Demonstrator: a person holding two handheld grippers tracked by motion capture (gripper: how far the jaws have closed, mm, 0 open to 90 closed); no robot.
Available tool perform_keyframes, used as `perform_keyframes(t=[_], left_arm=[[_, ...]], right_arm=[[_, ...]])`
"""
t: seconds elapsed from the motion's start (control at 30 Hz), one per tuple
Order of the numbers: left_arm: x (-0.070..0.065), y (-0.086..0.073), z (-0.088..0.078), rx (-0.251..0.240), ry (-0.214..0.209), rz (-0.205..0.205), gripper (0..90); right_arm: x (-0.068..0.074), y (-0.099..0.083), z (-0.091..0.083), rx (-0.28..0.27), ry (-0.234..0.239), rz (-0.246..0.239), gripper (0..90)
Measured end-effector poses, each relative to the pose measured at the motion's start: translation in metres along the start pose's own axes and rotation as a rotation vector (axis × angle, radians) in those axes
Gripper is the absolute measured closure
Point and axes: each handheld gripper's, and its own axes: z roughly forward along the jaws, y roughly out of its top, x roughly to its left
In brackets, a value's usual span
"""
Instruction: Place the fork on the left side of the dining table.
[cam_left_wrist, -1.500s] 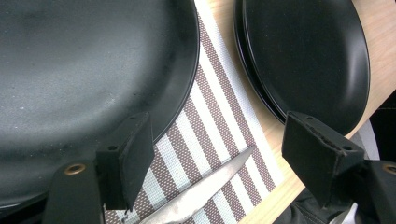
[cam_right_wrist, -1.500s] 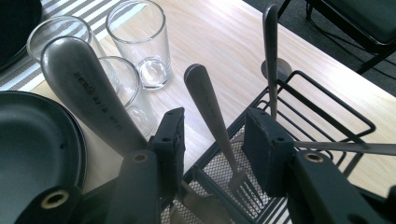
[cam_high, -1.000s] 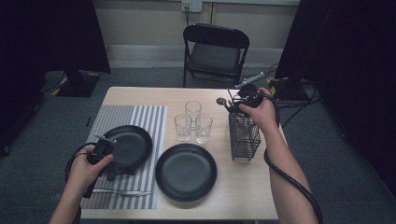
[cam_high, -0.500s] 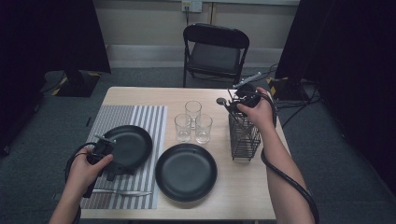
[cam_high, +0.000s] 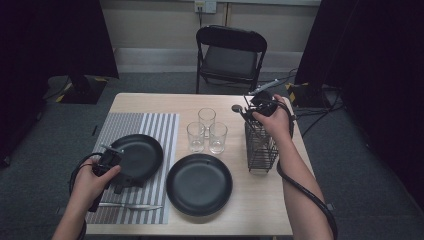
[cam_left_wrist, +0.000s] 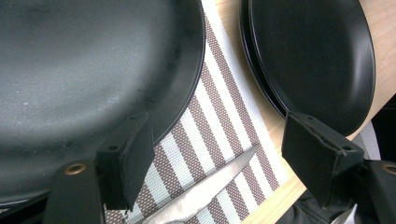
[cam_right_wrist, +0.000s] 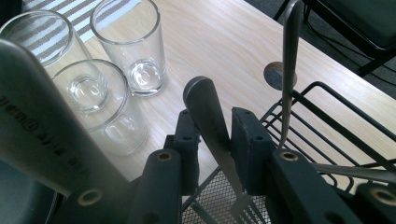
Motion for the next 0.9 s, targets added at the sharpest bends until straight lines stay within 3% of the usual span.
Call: perform_keyframes(t=[0.27,0.33,0.37,0.43,0.9], left_arm=[[0.000,0.000,0.000,-0.012,-0.004,-0.012,25.2],[0.001,0.000,0.000,0.003,-0.001,0.007,25.2],[0.000,0.000,0.000,-0.006,-0.002,-0.011,25.3],[0.000,0.000,0.001,-0.007,0.000,-0.008,25.2],[-0.001,0.000,0.000,-0.007,0.004,-0.012,25.3]], right_arm=[[0.001,0.000,-0.001,-0.006,-0.025,-0.014,76.2],[0.001,0.000,-0.001,-0.010,-0.024,-0.013,76.2],[0.000,-0.001,-0.002,-0.012,-0.029,-0.011,76.4],[-0.001,-0.001,-0.003,-0.018,-0.030,-0.009,76.6],[-0.005,-0.013,-0.021,-0.073,-0.107,0.048,80.0]])
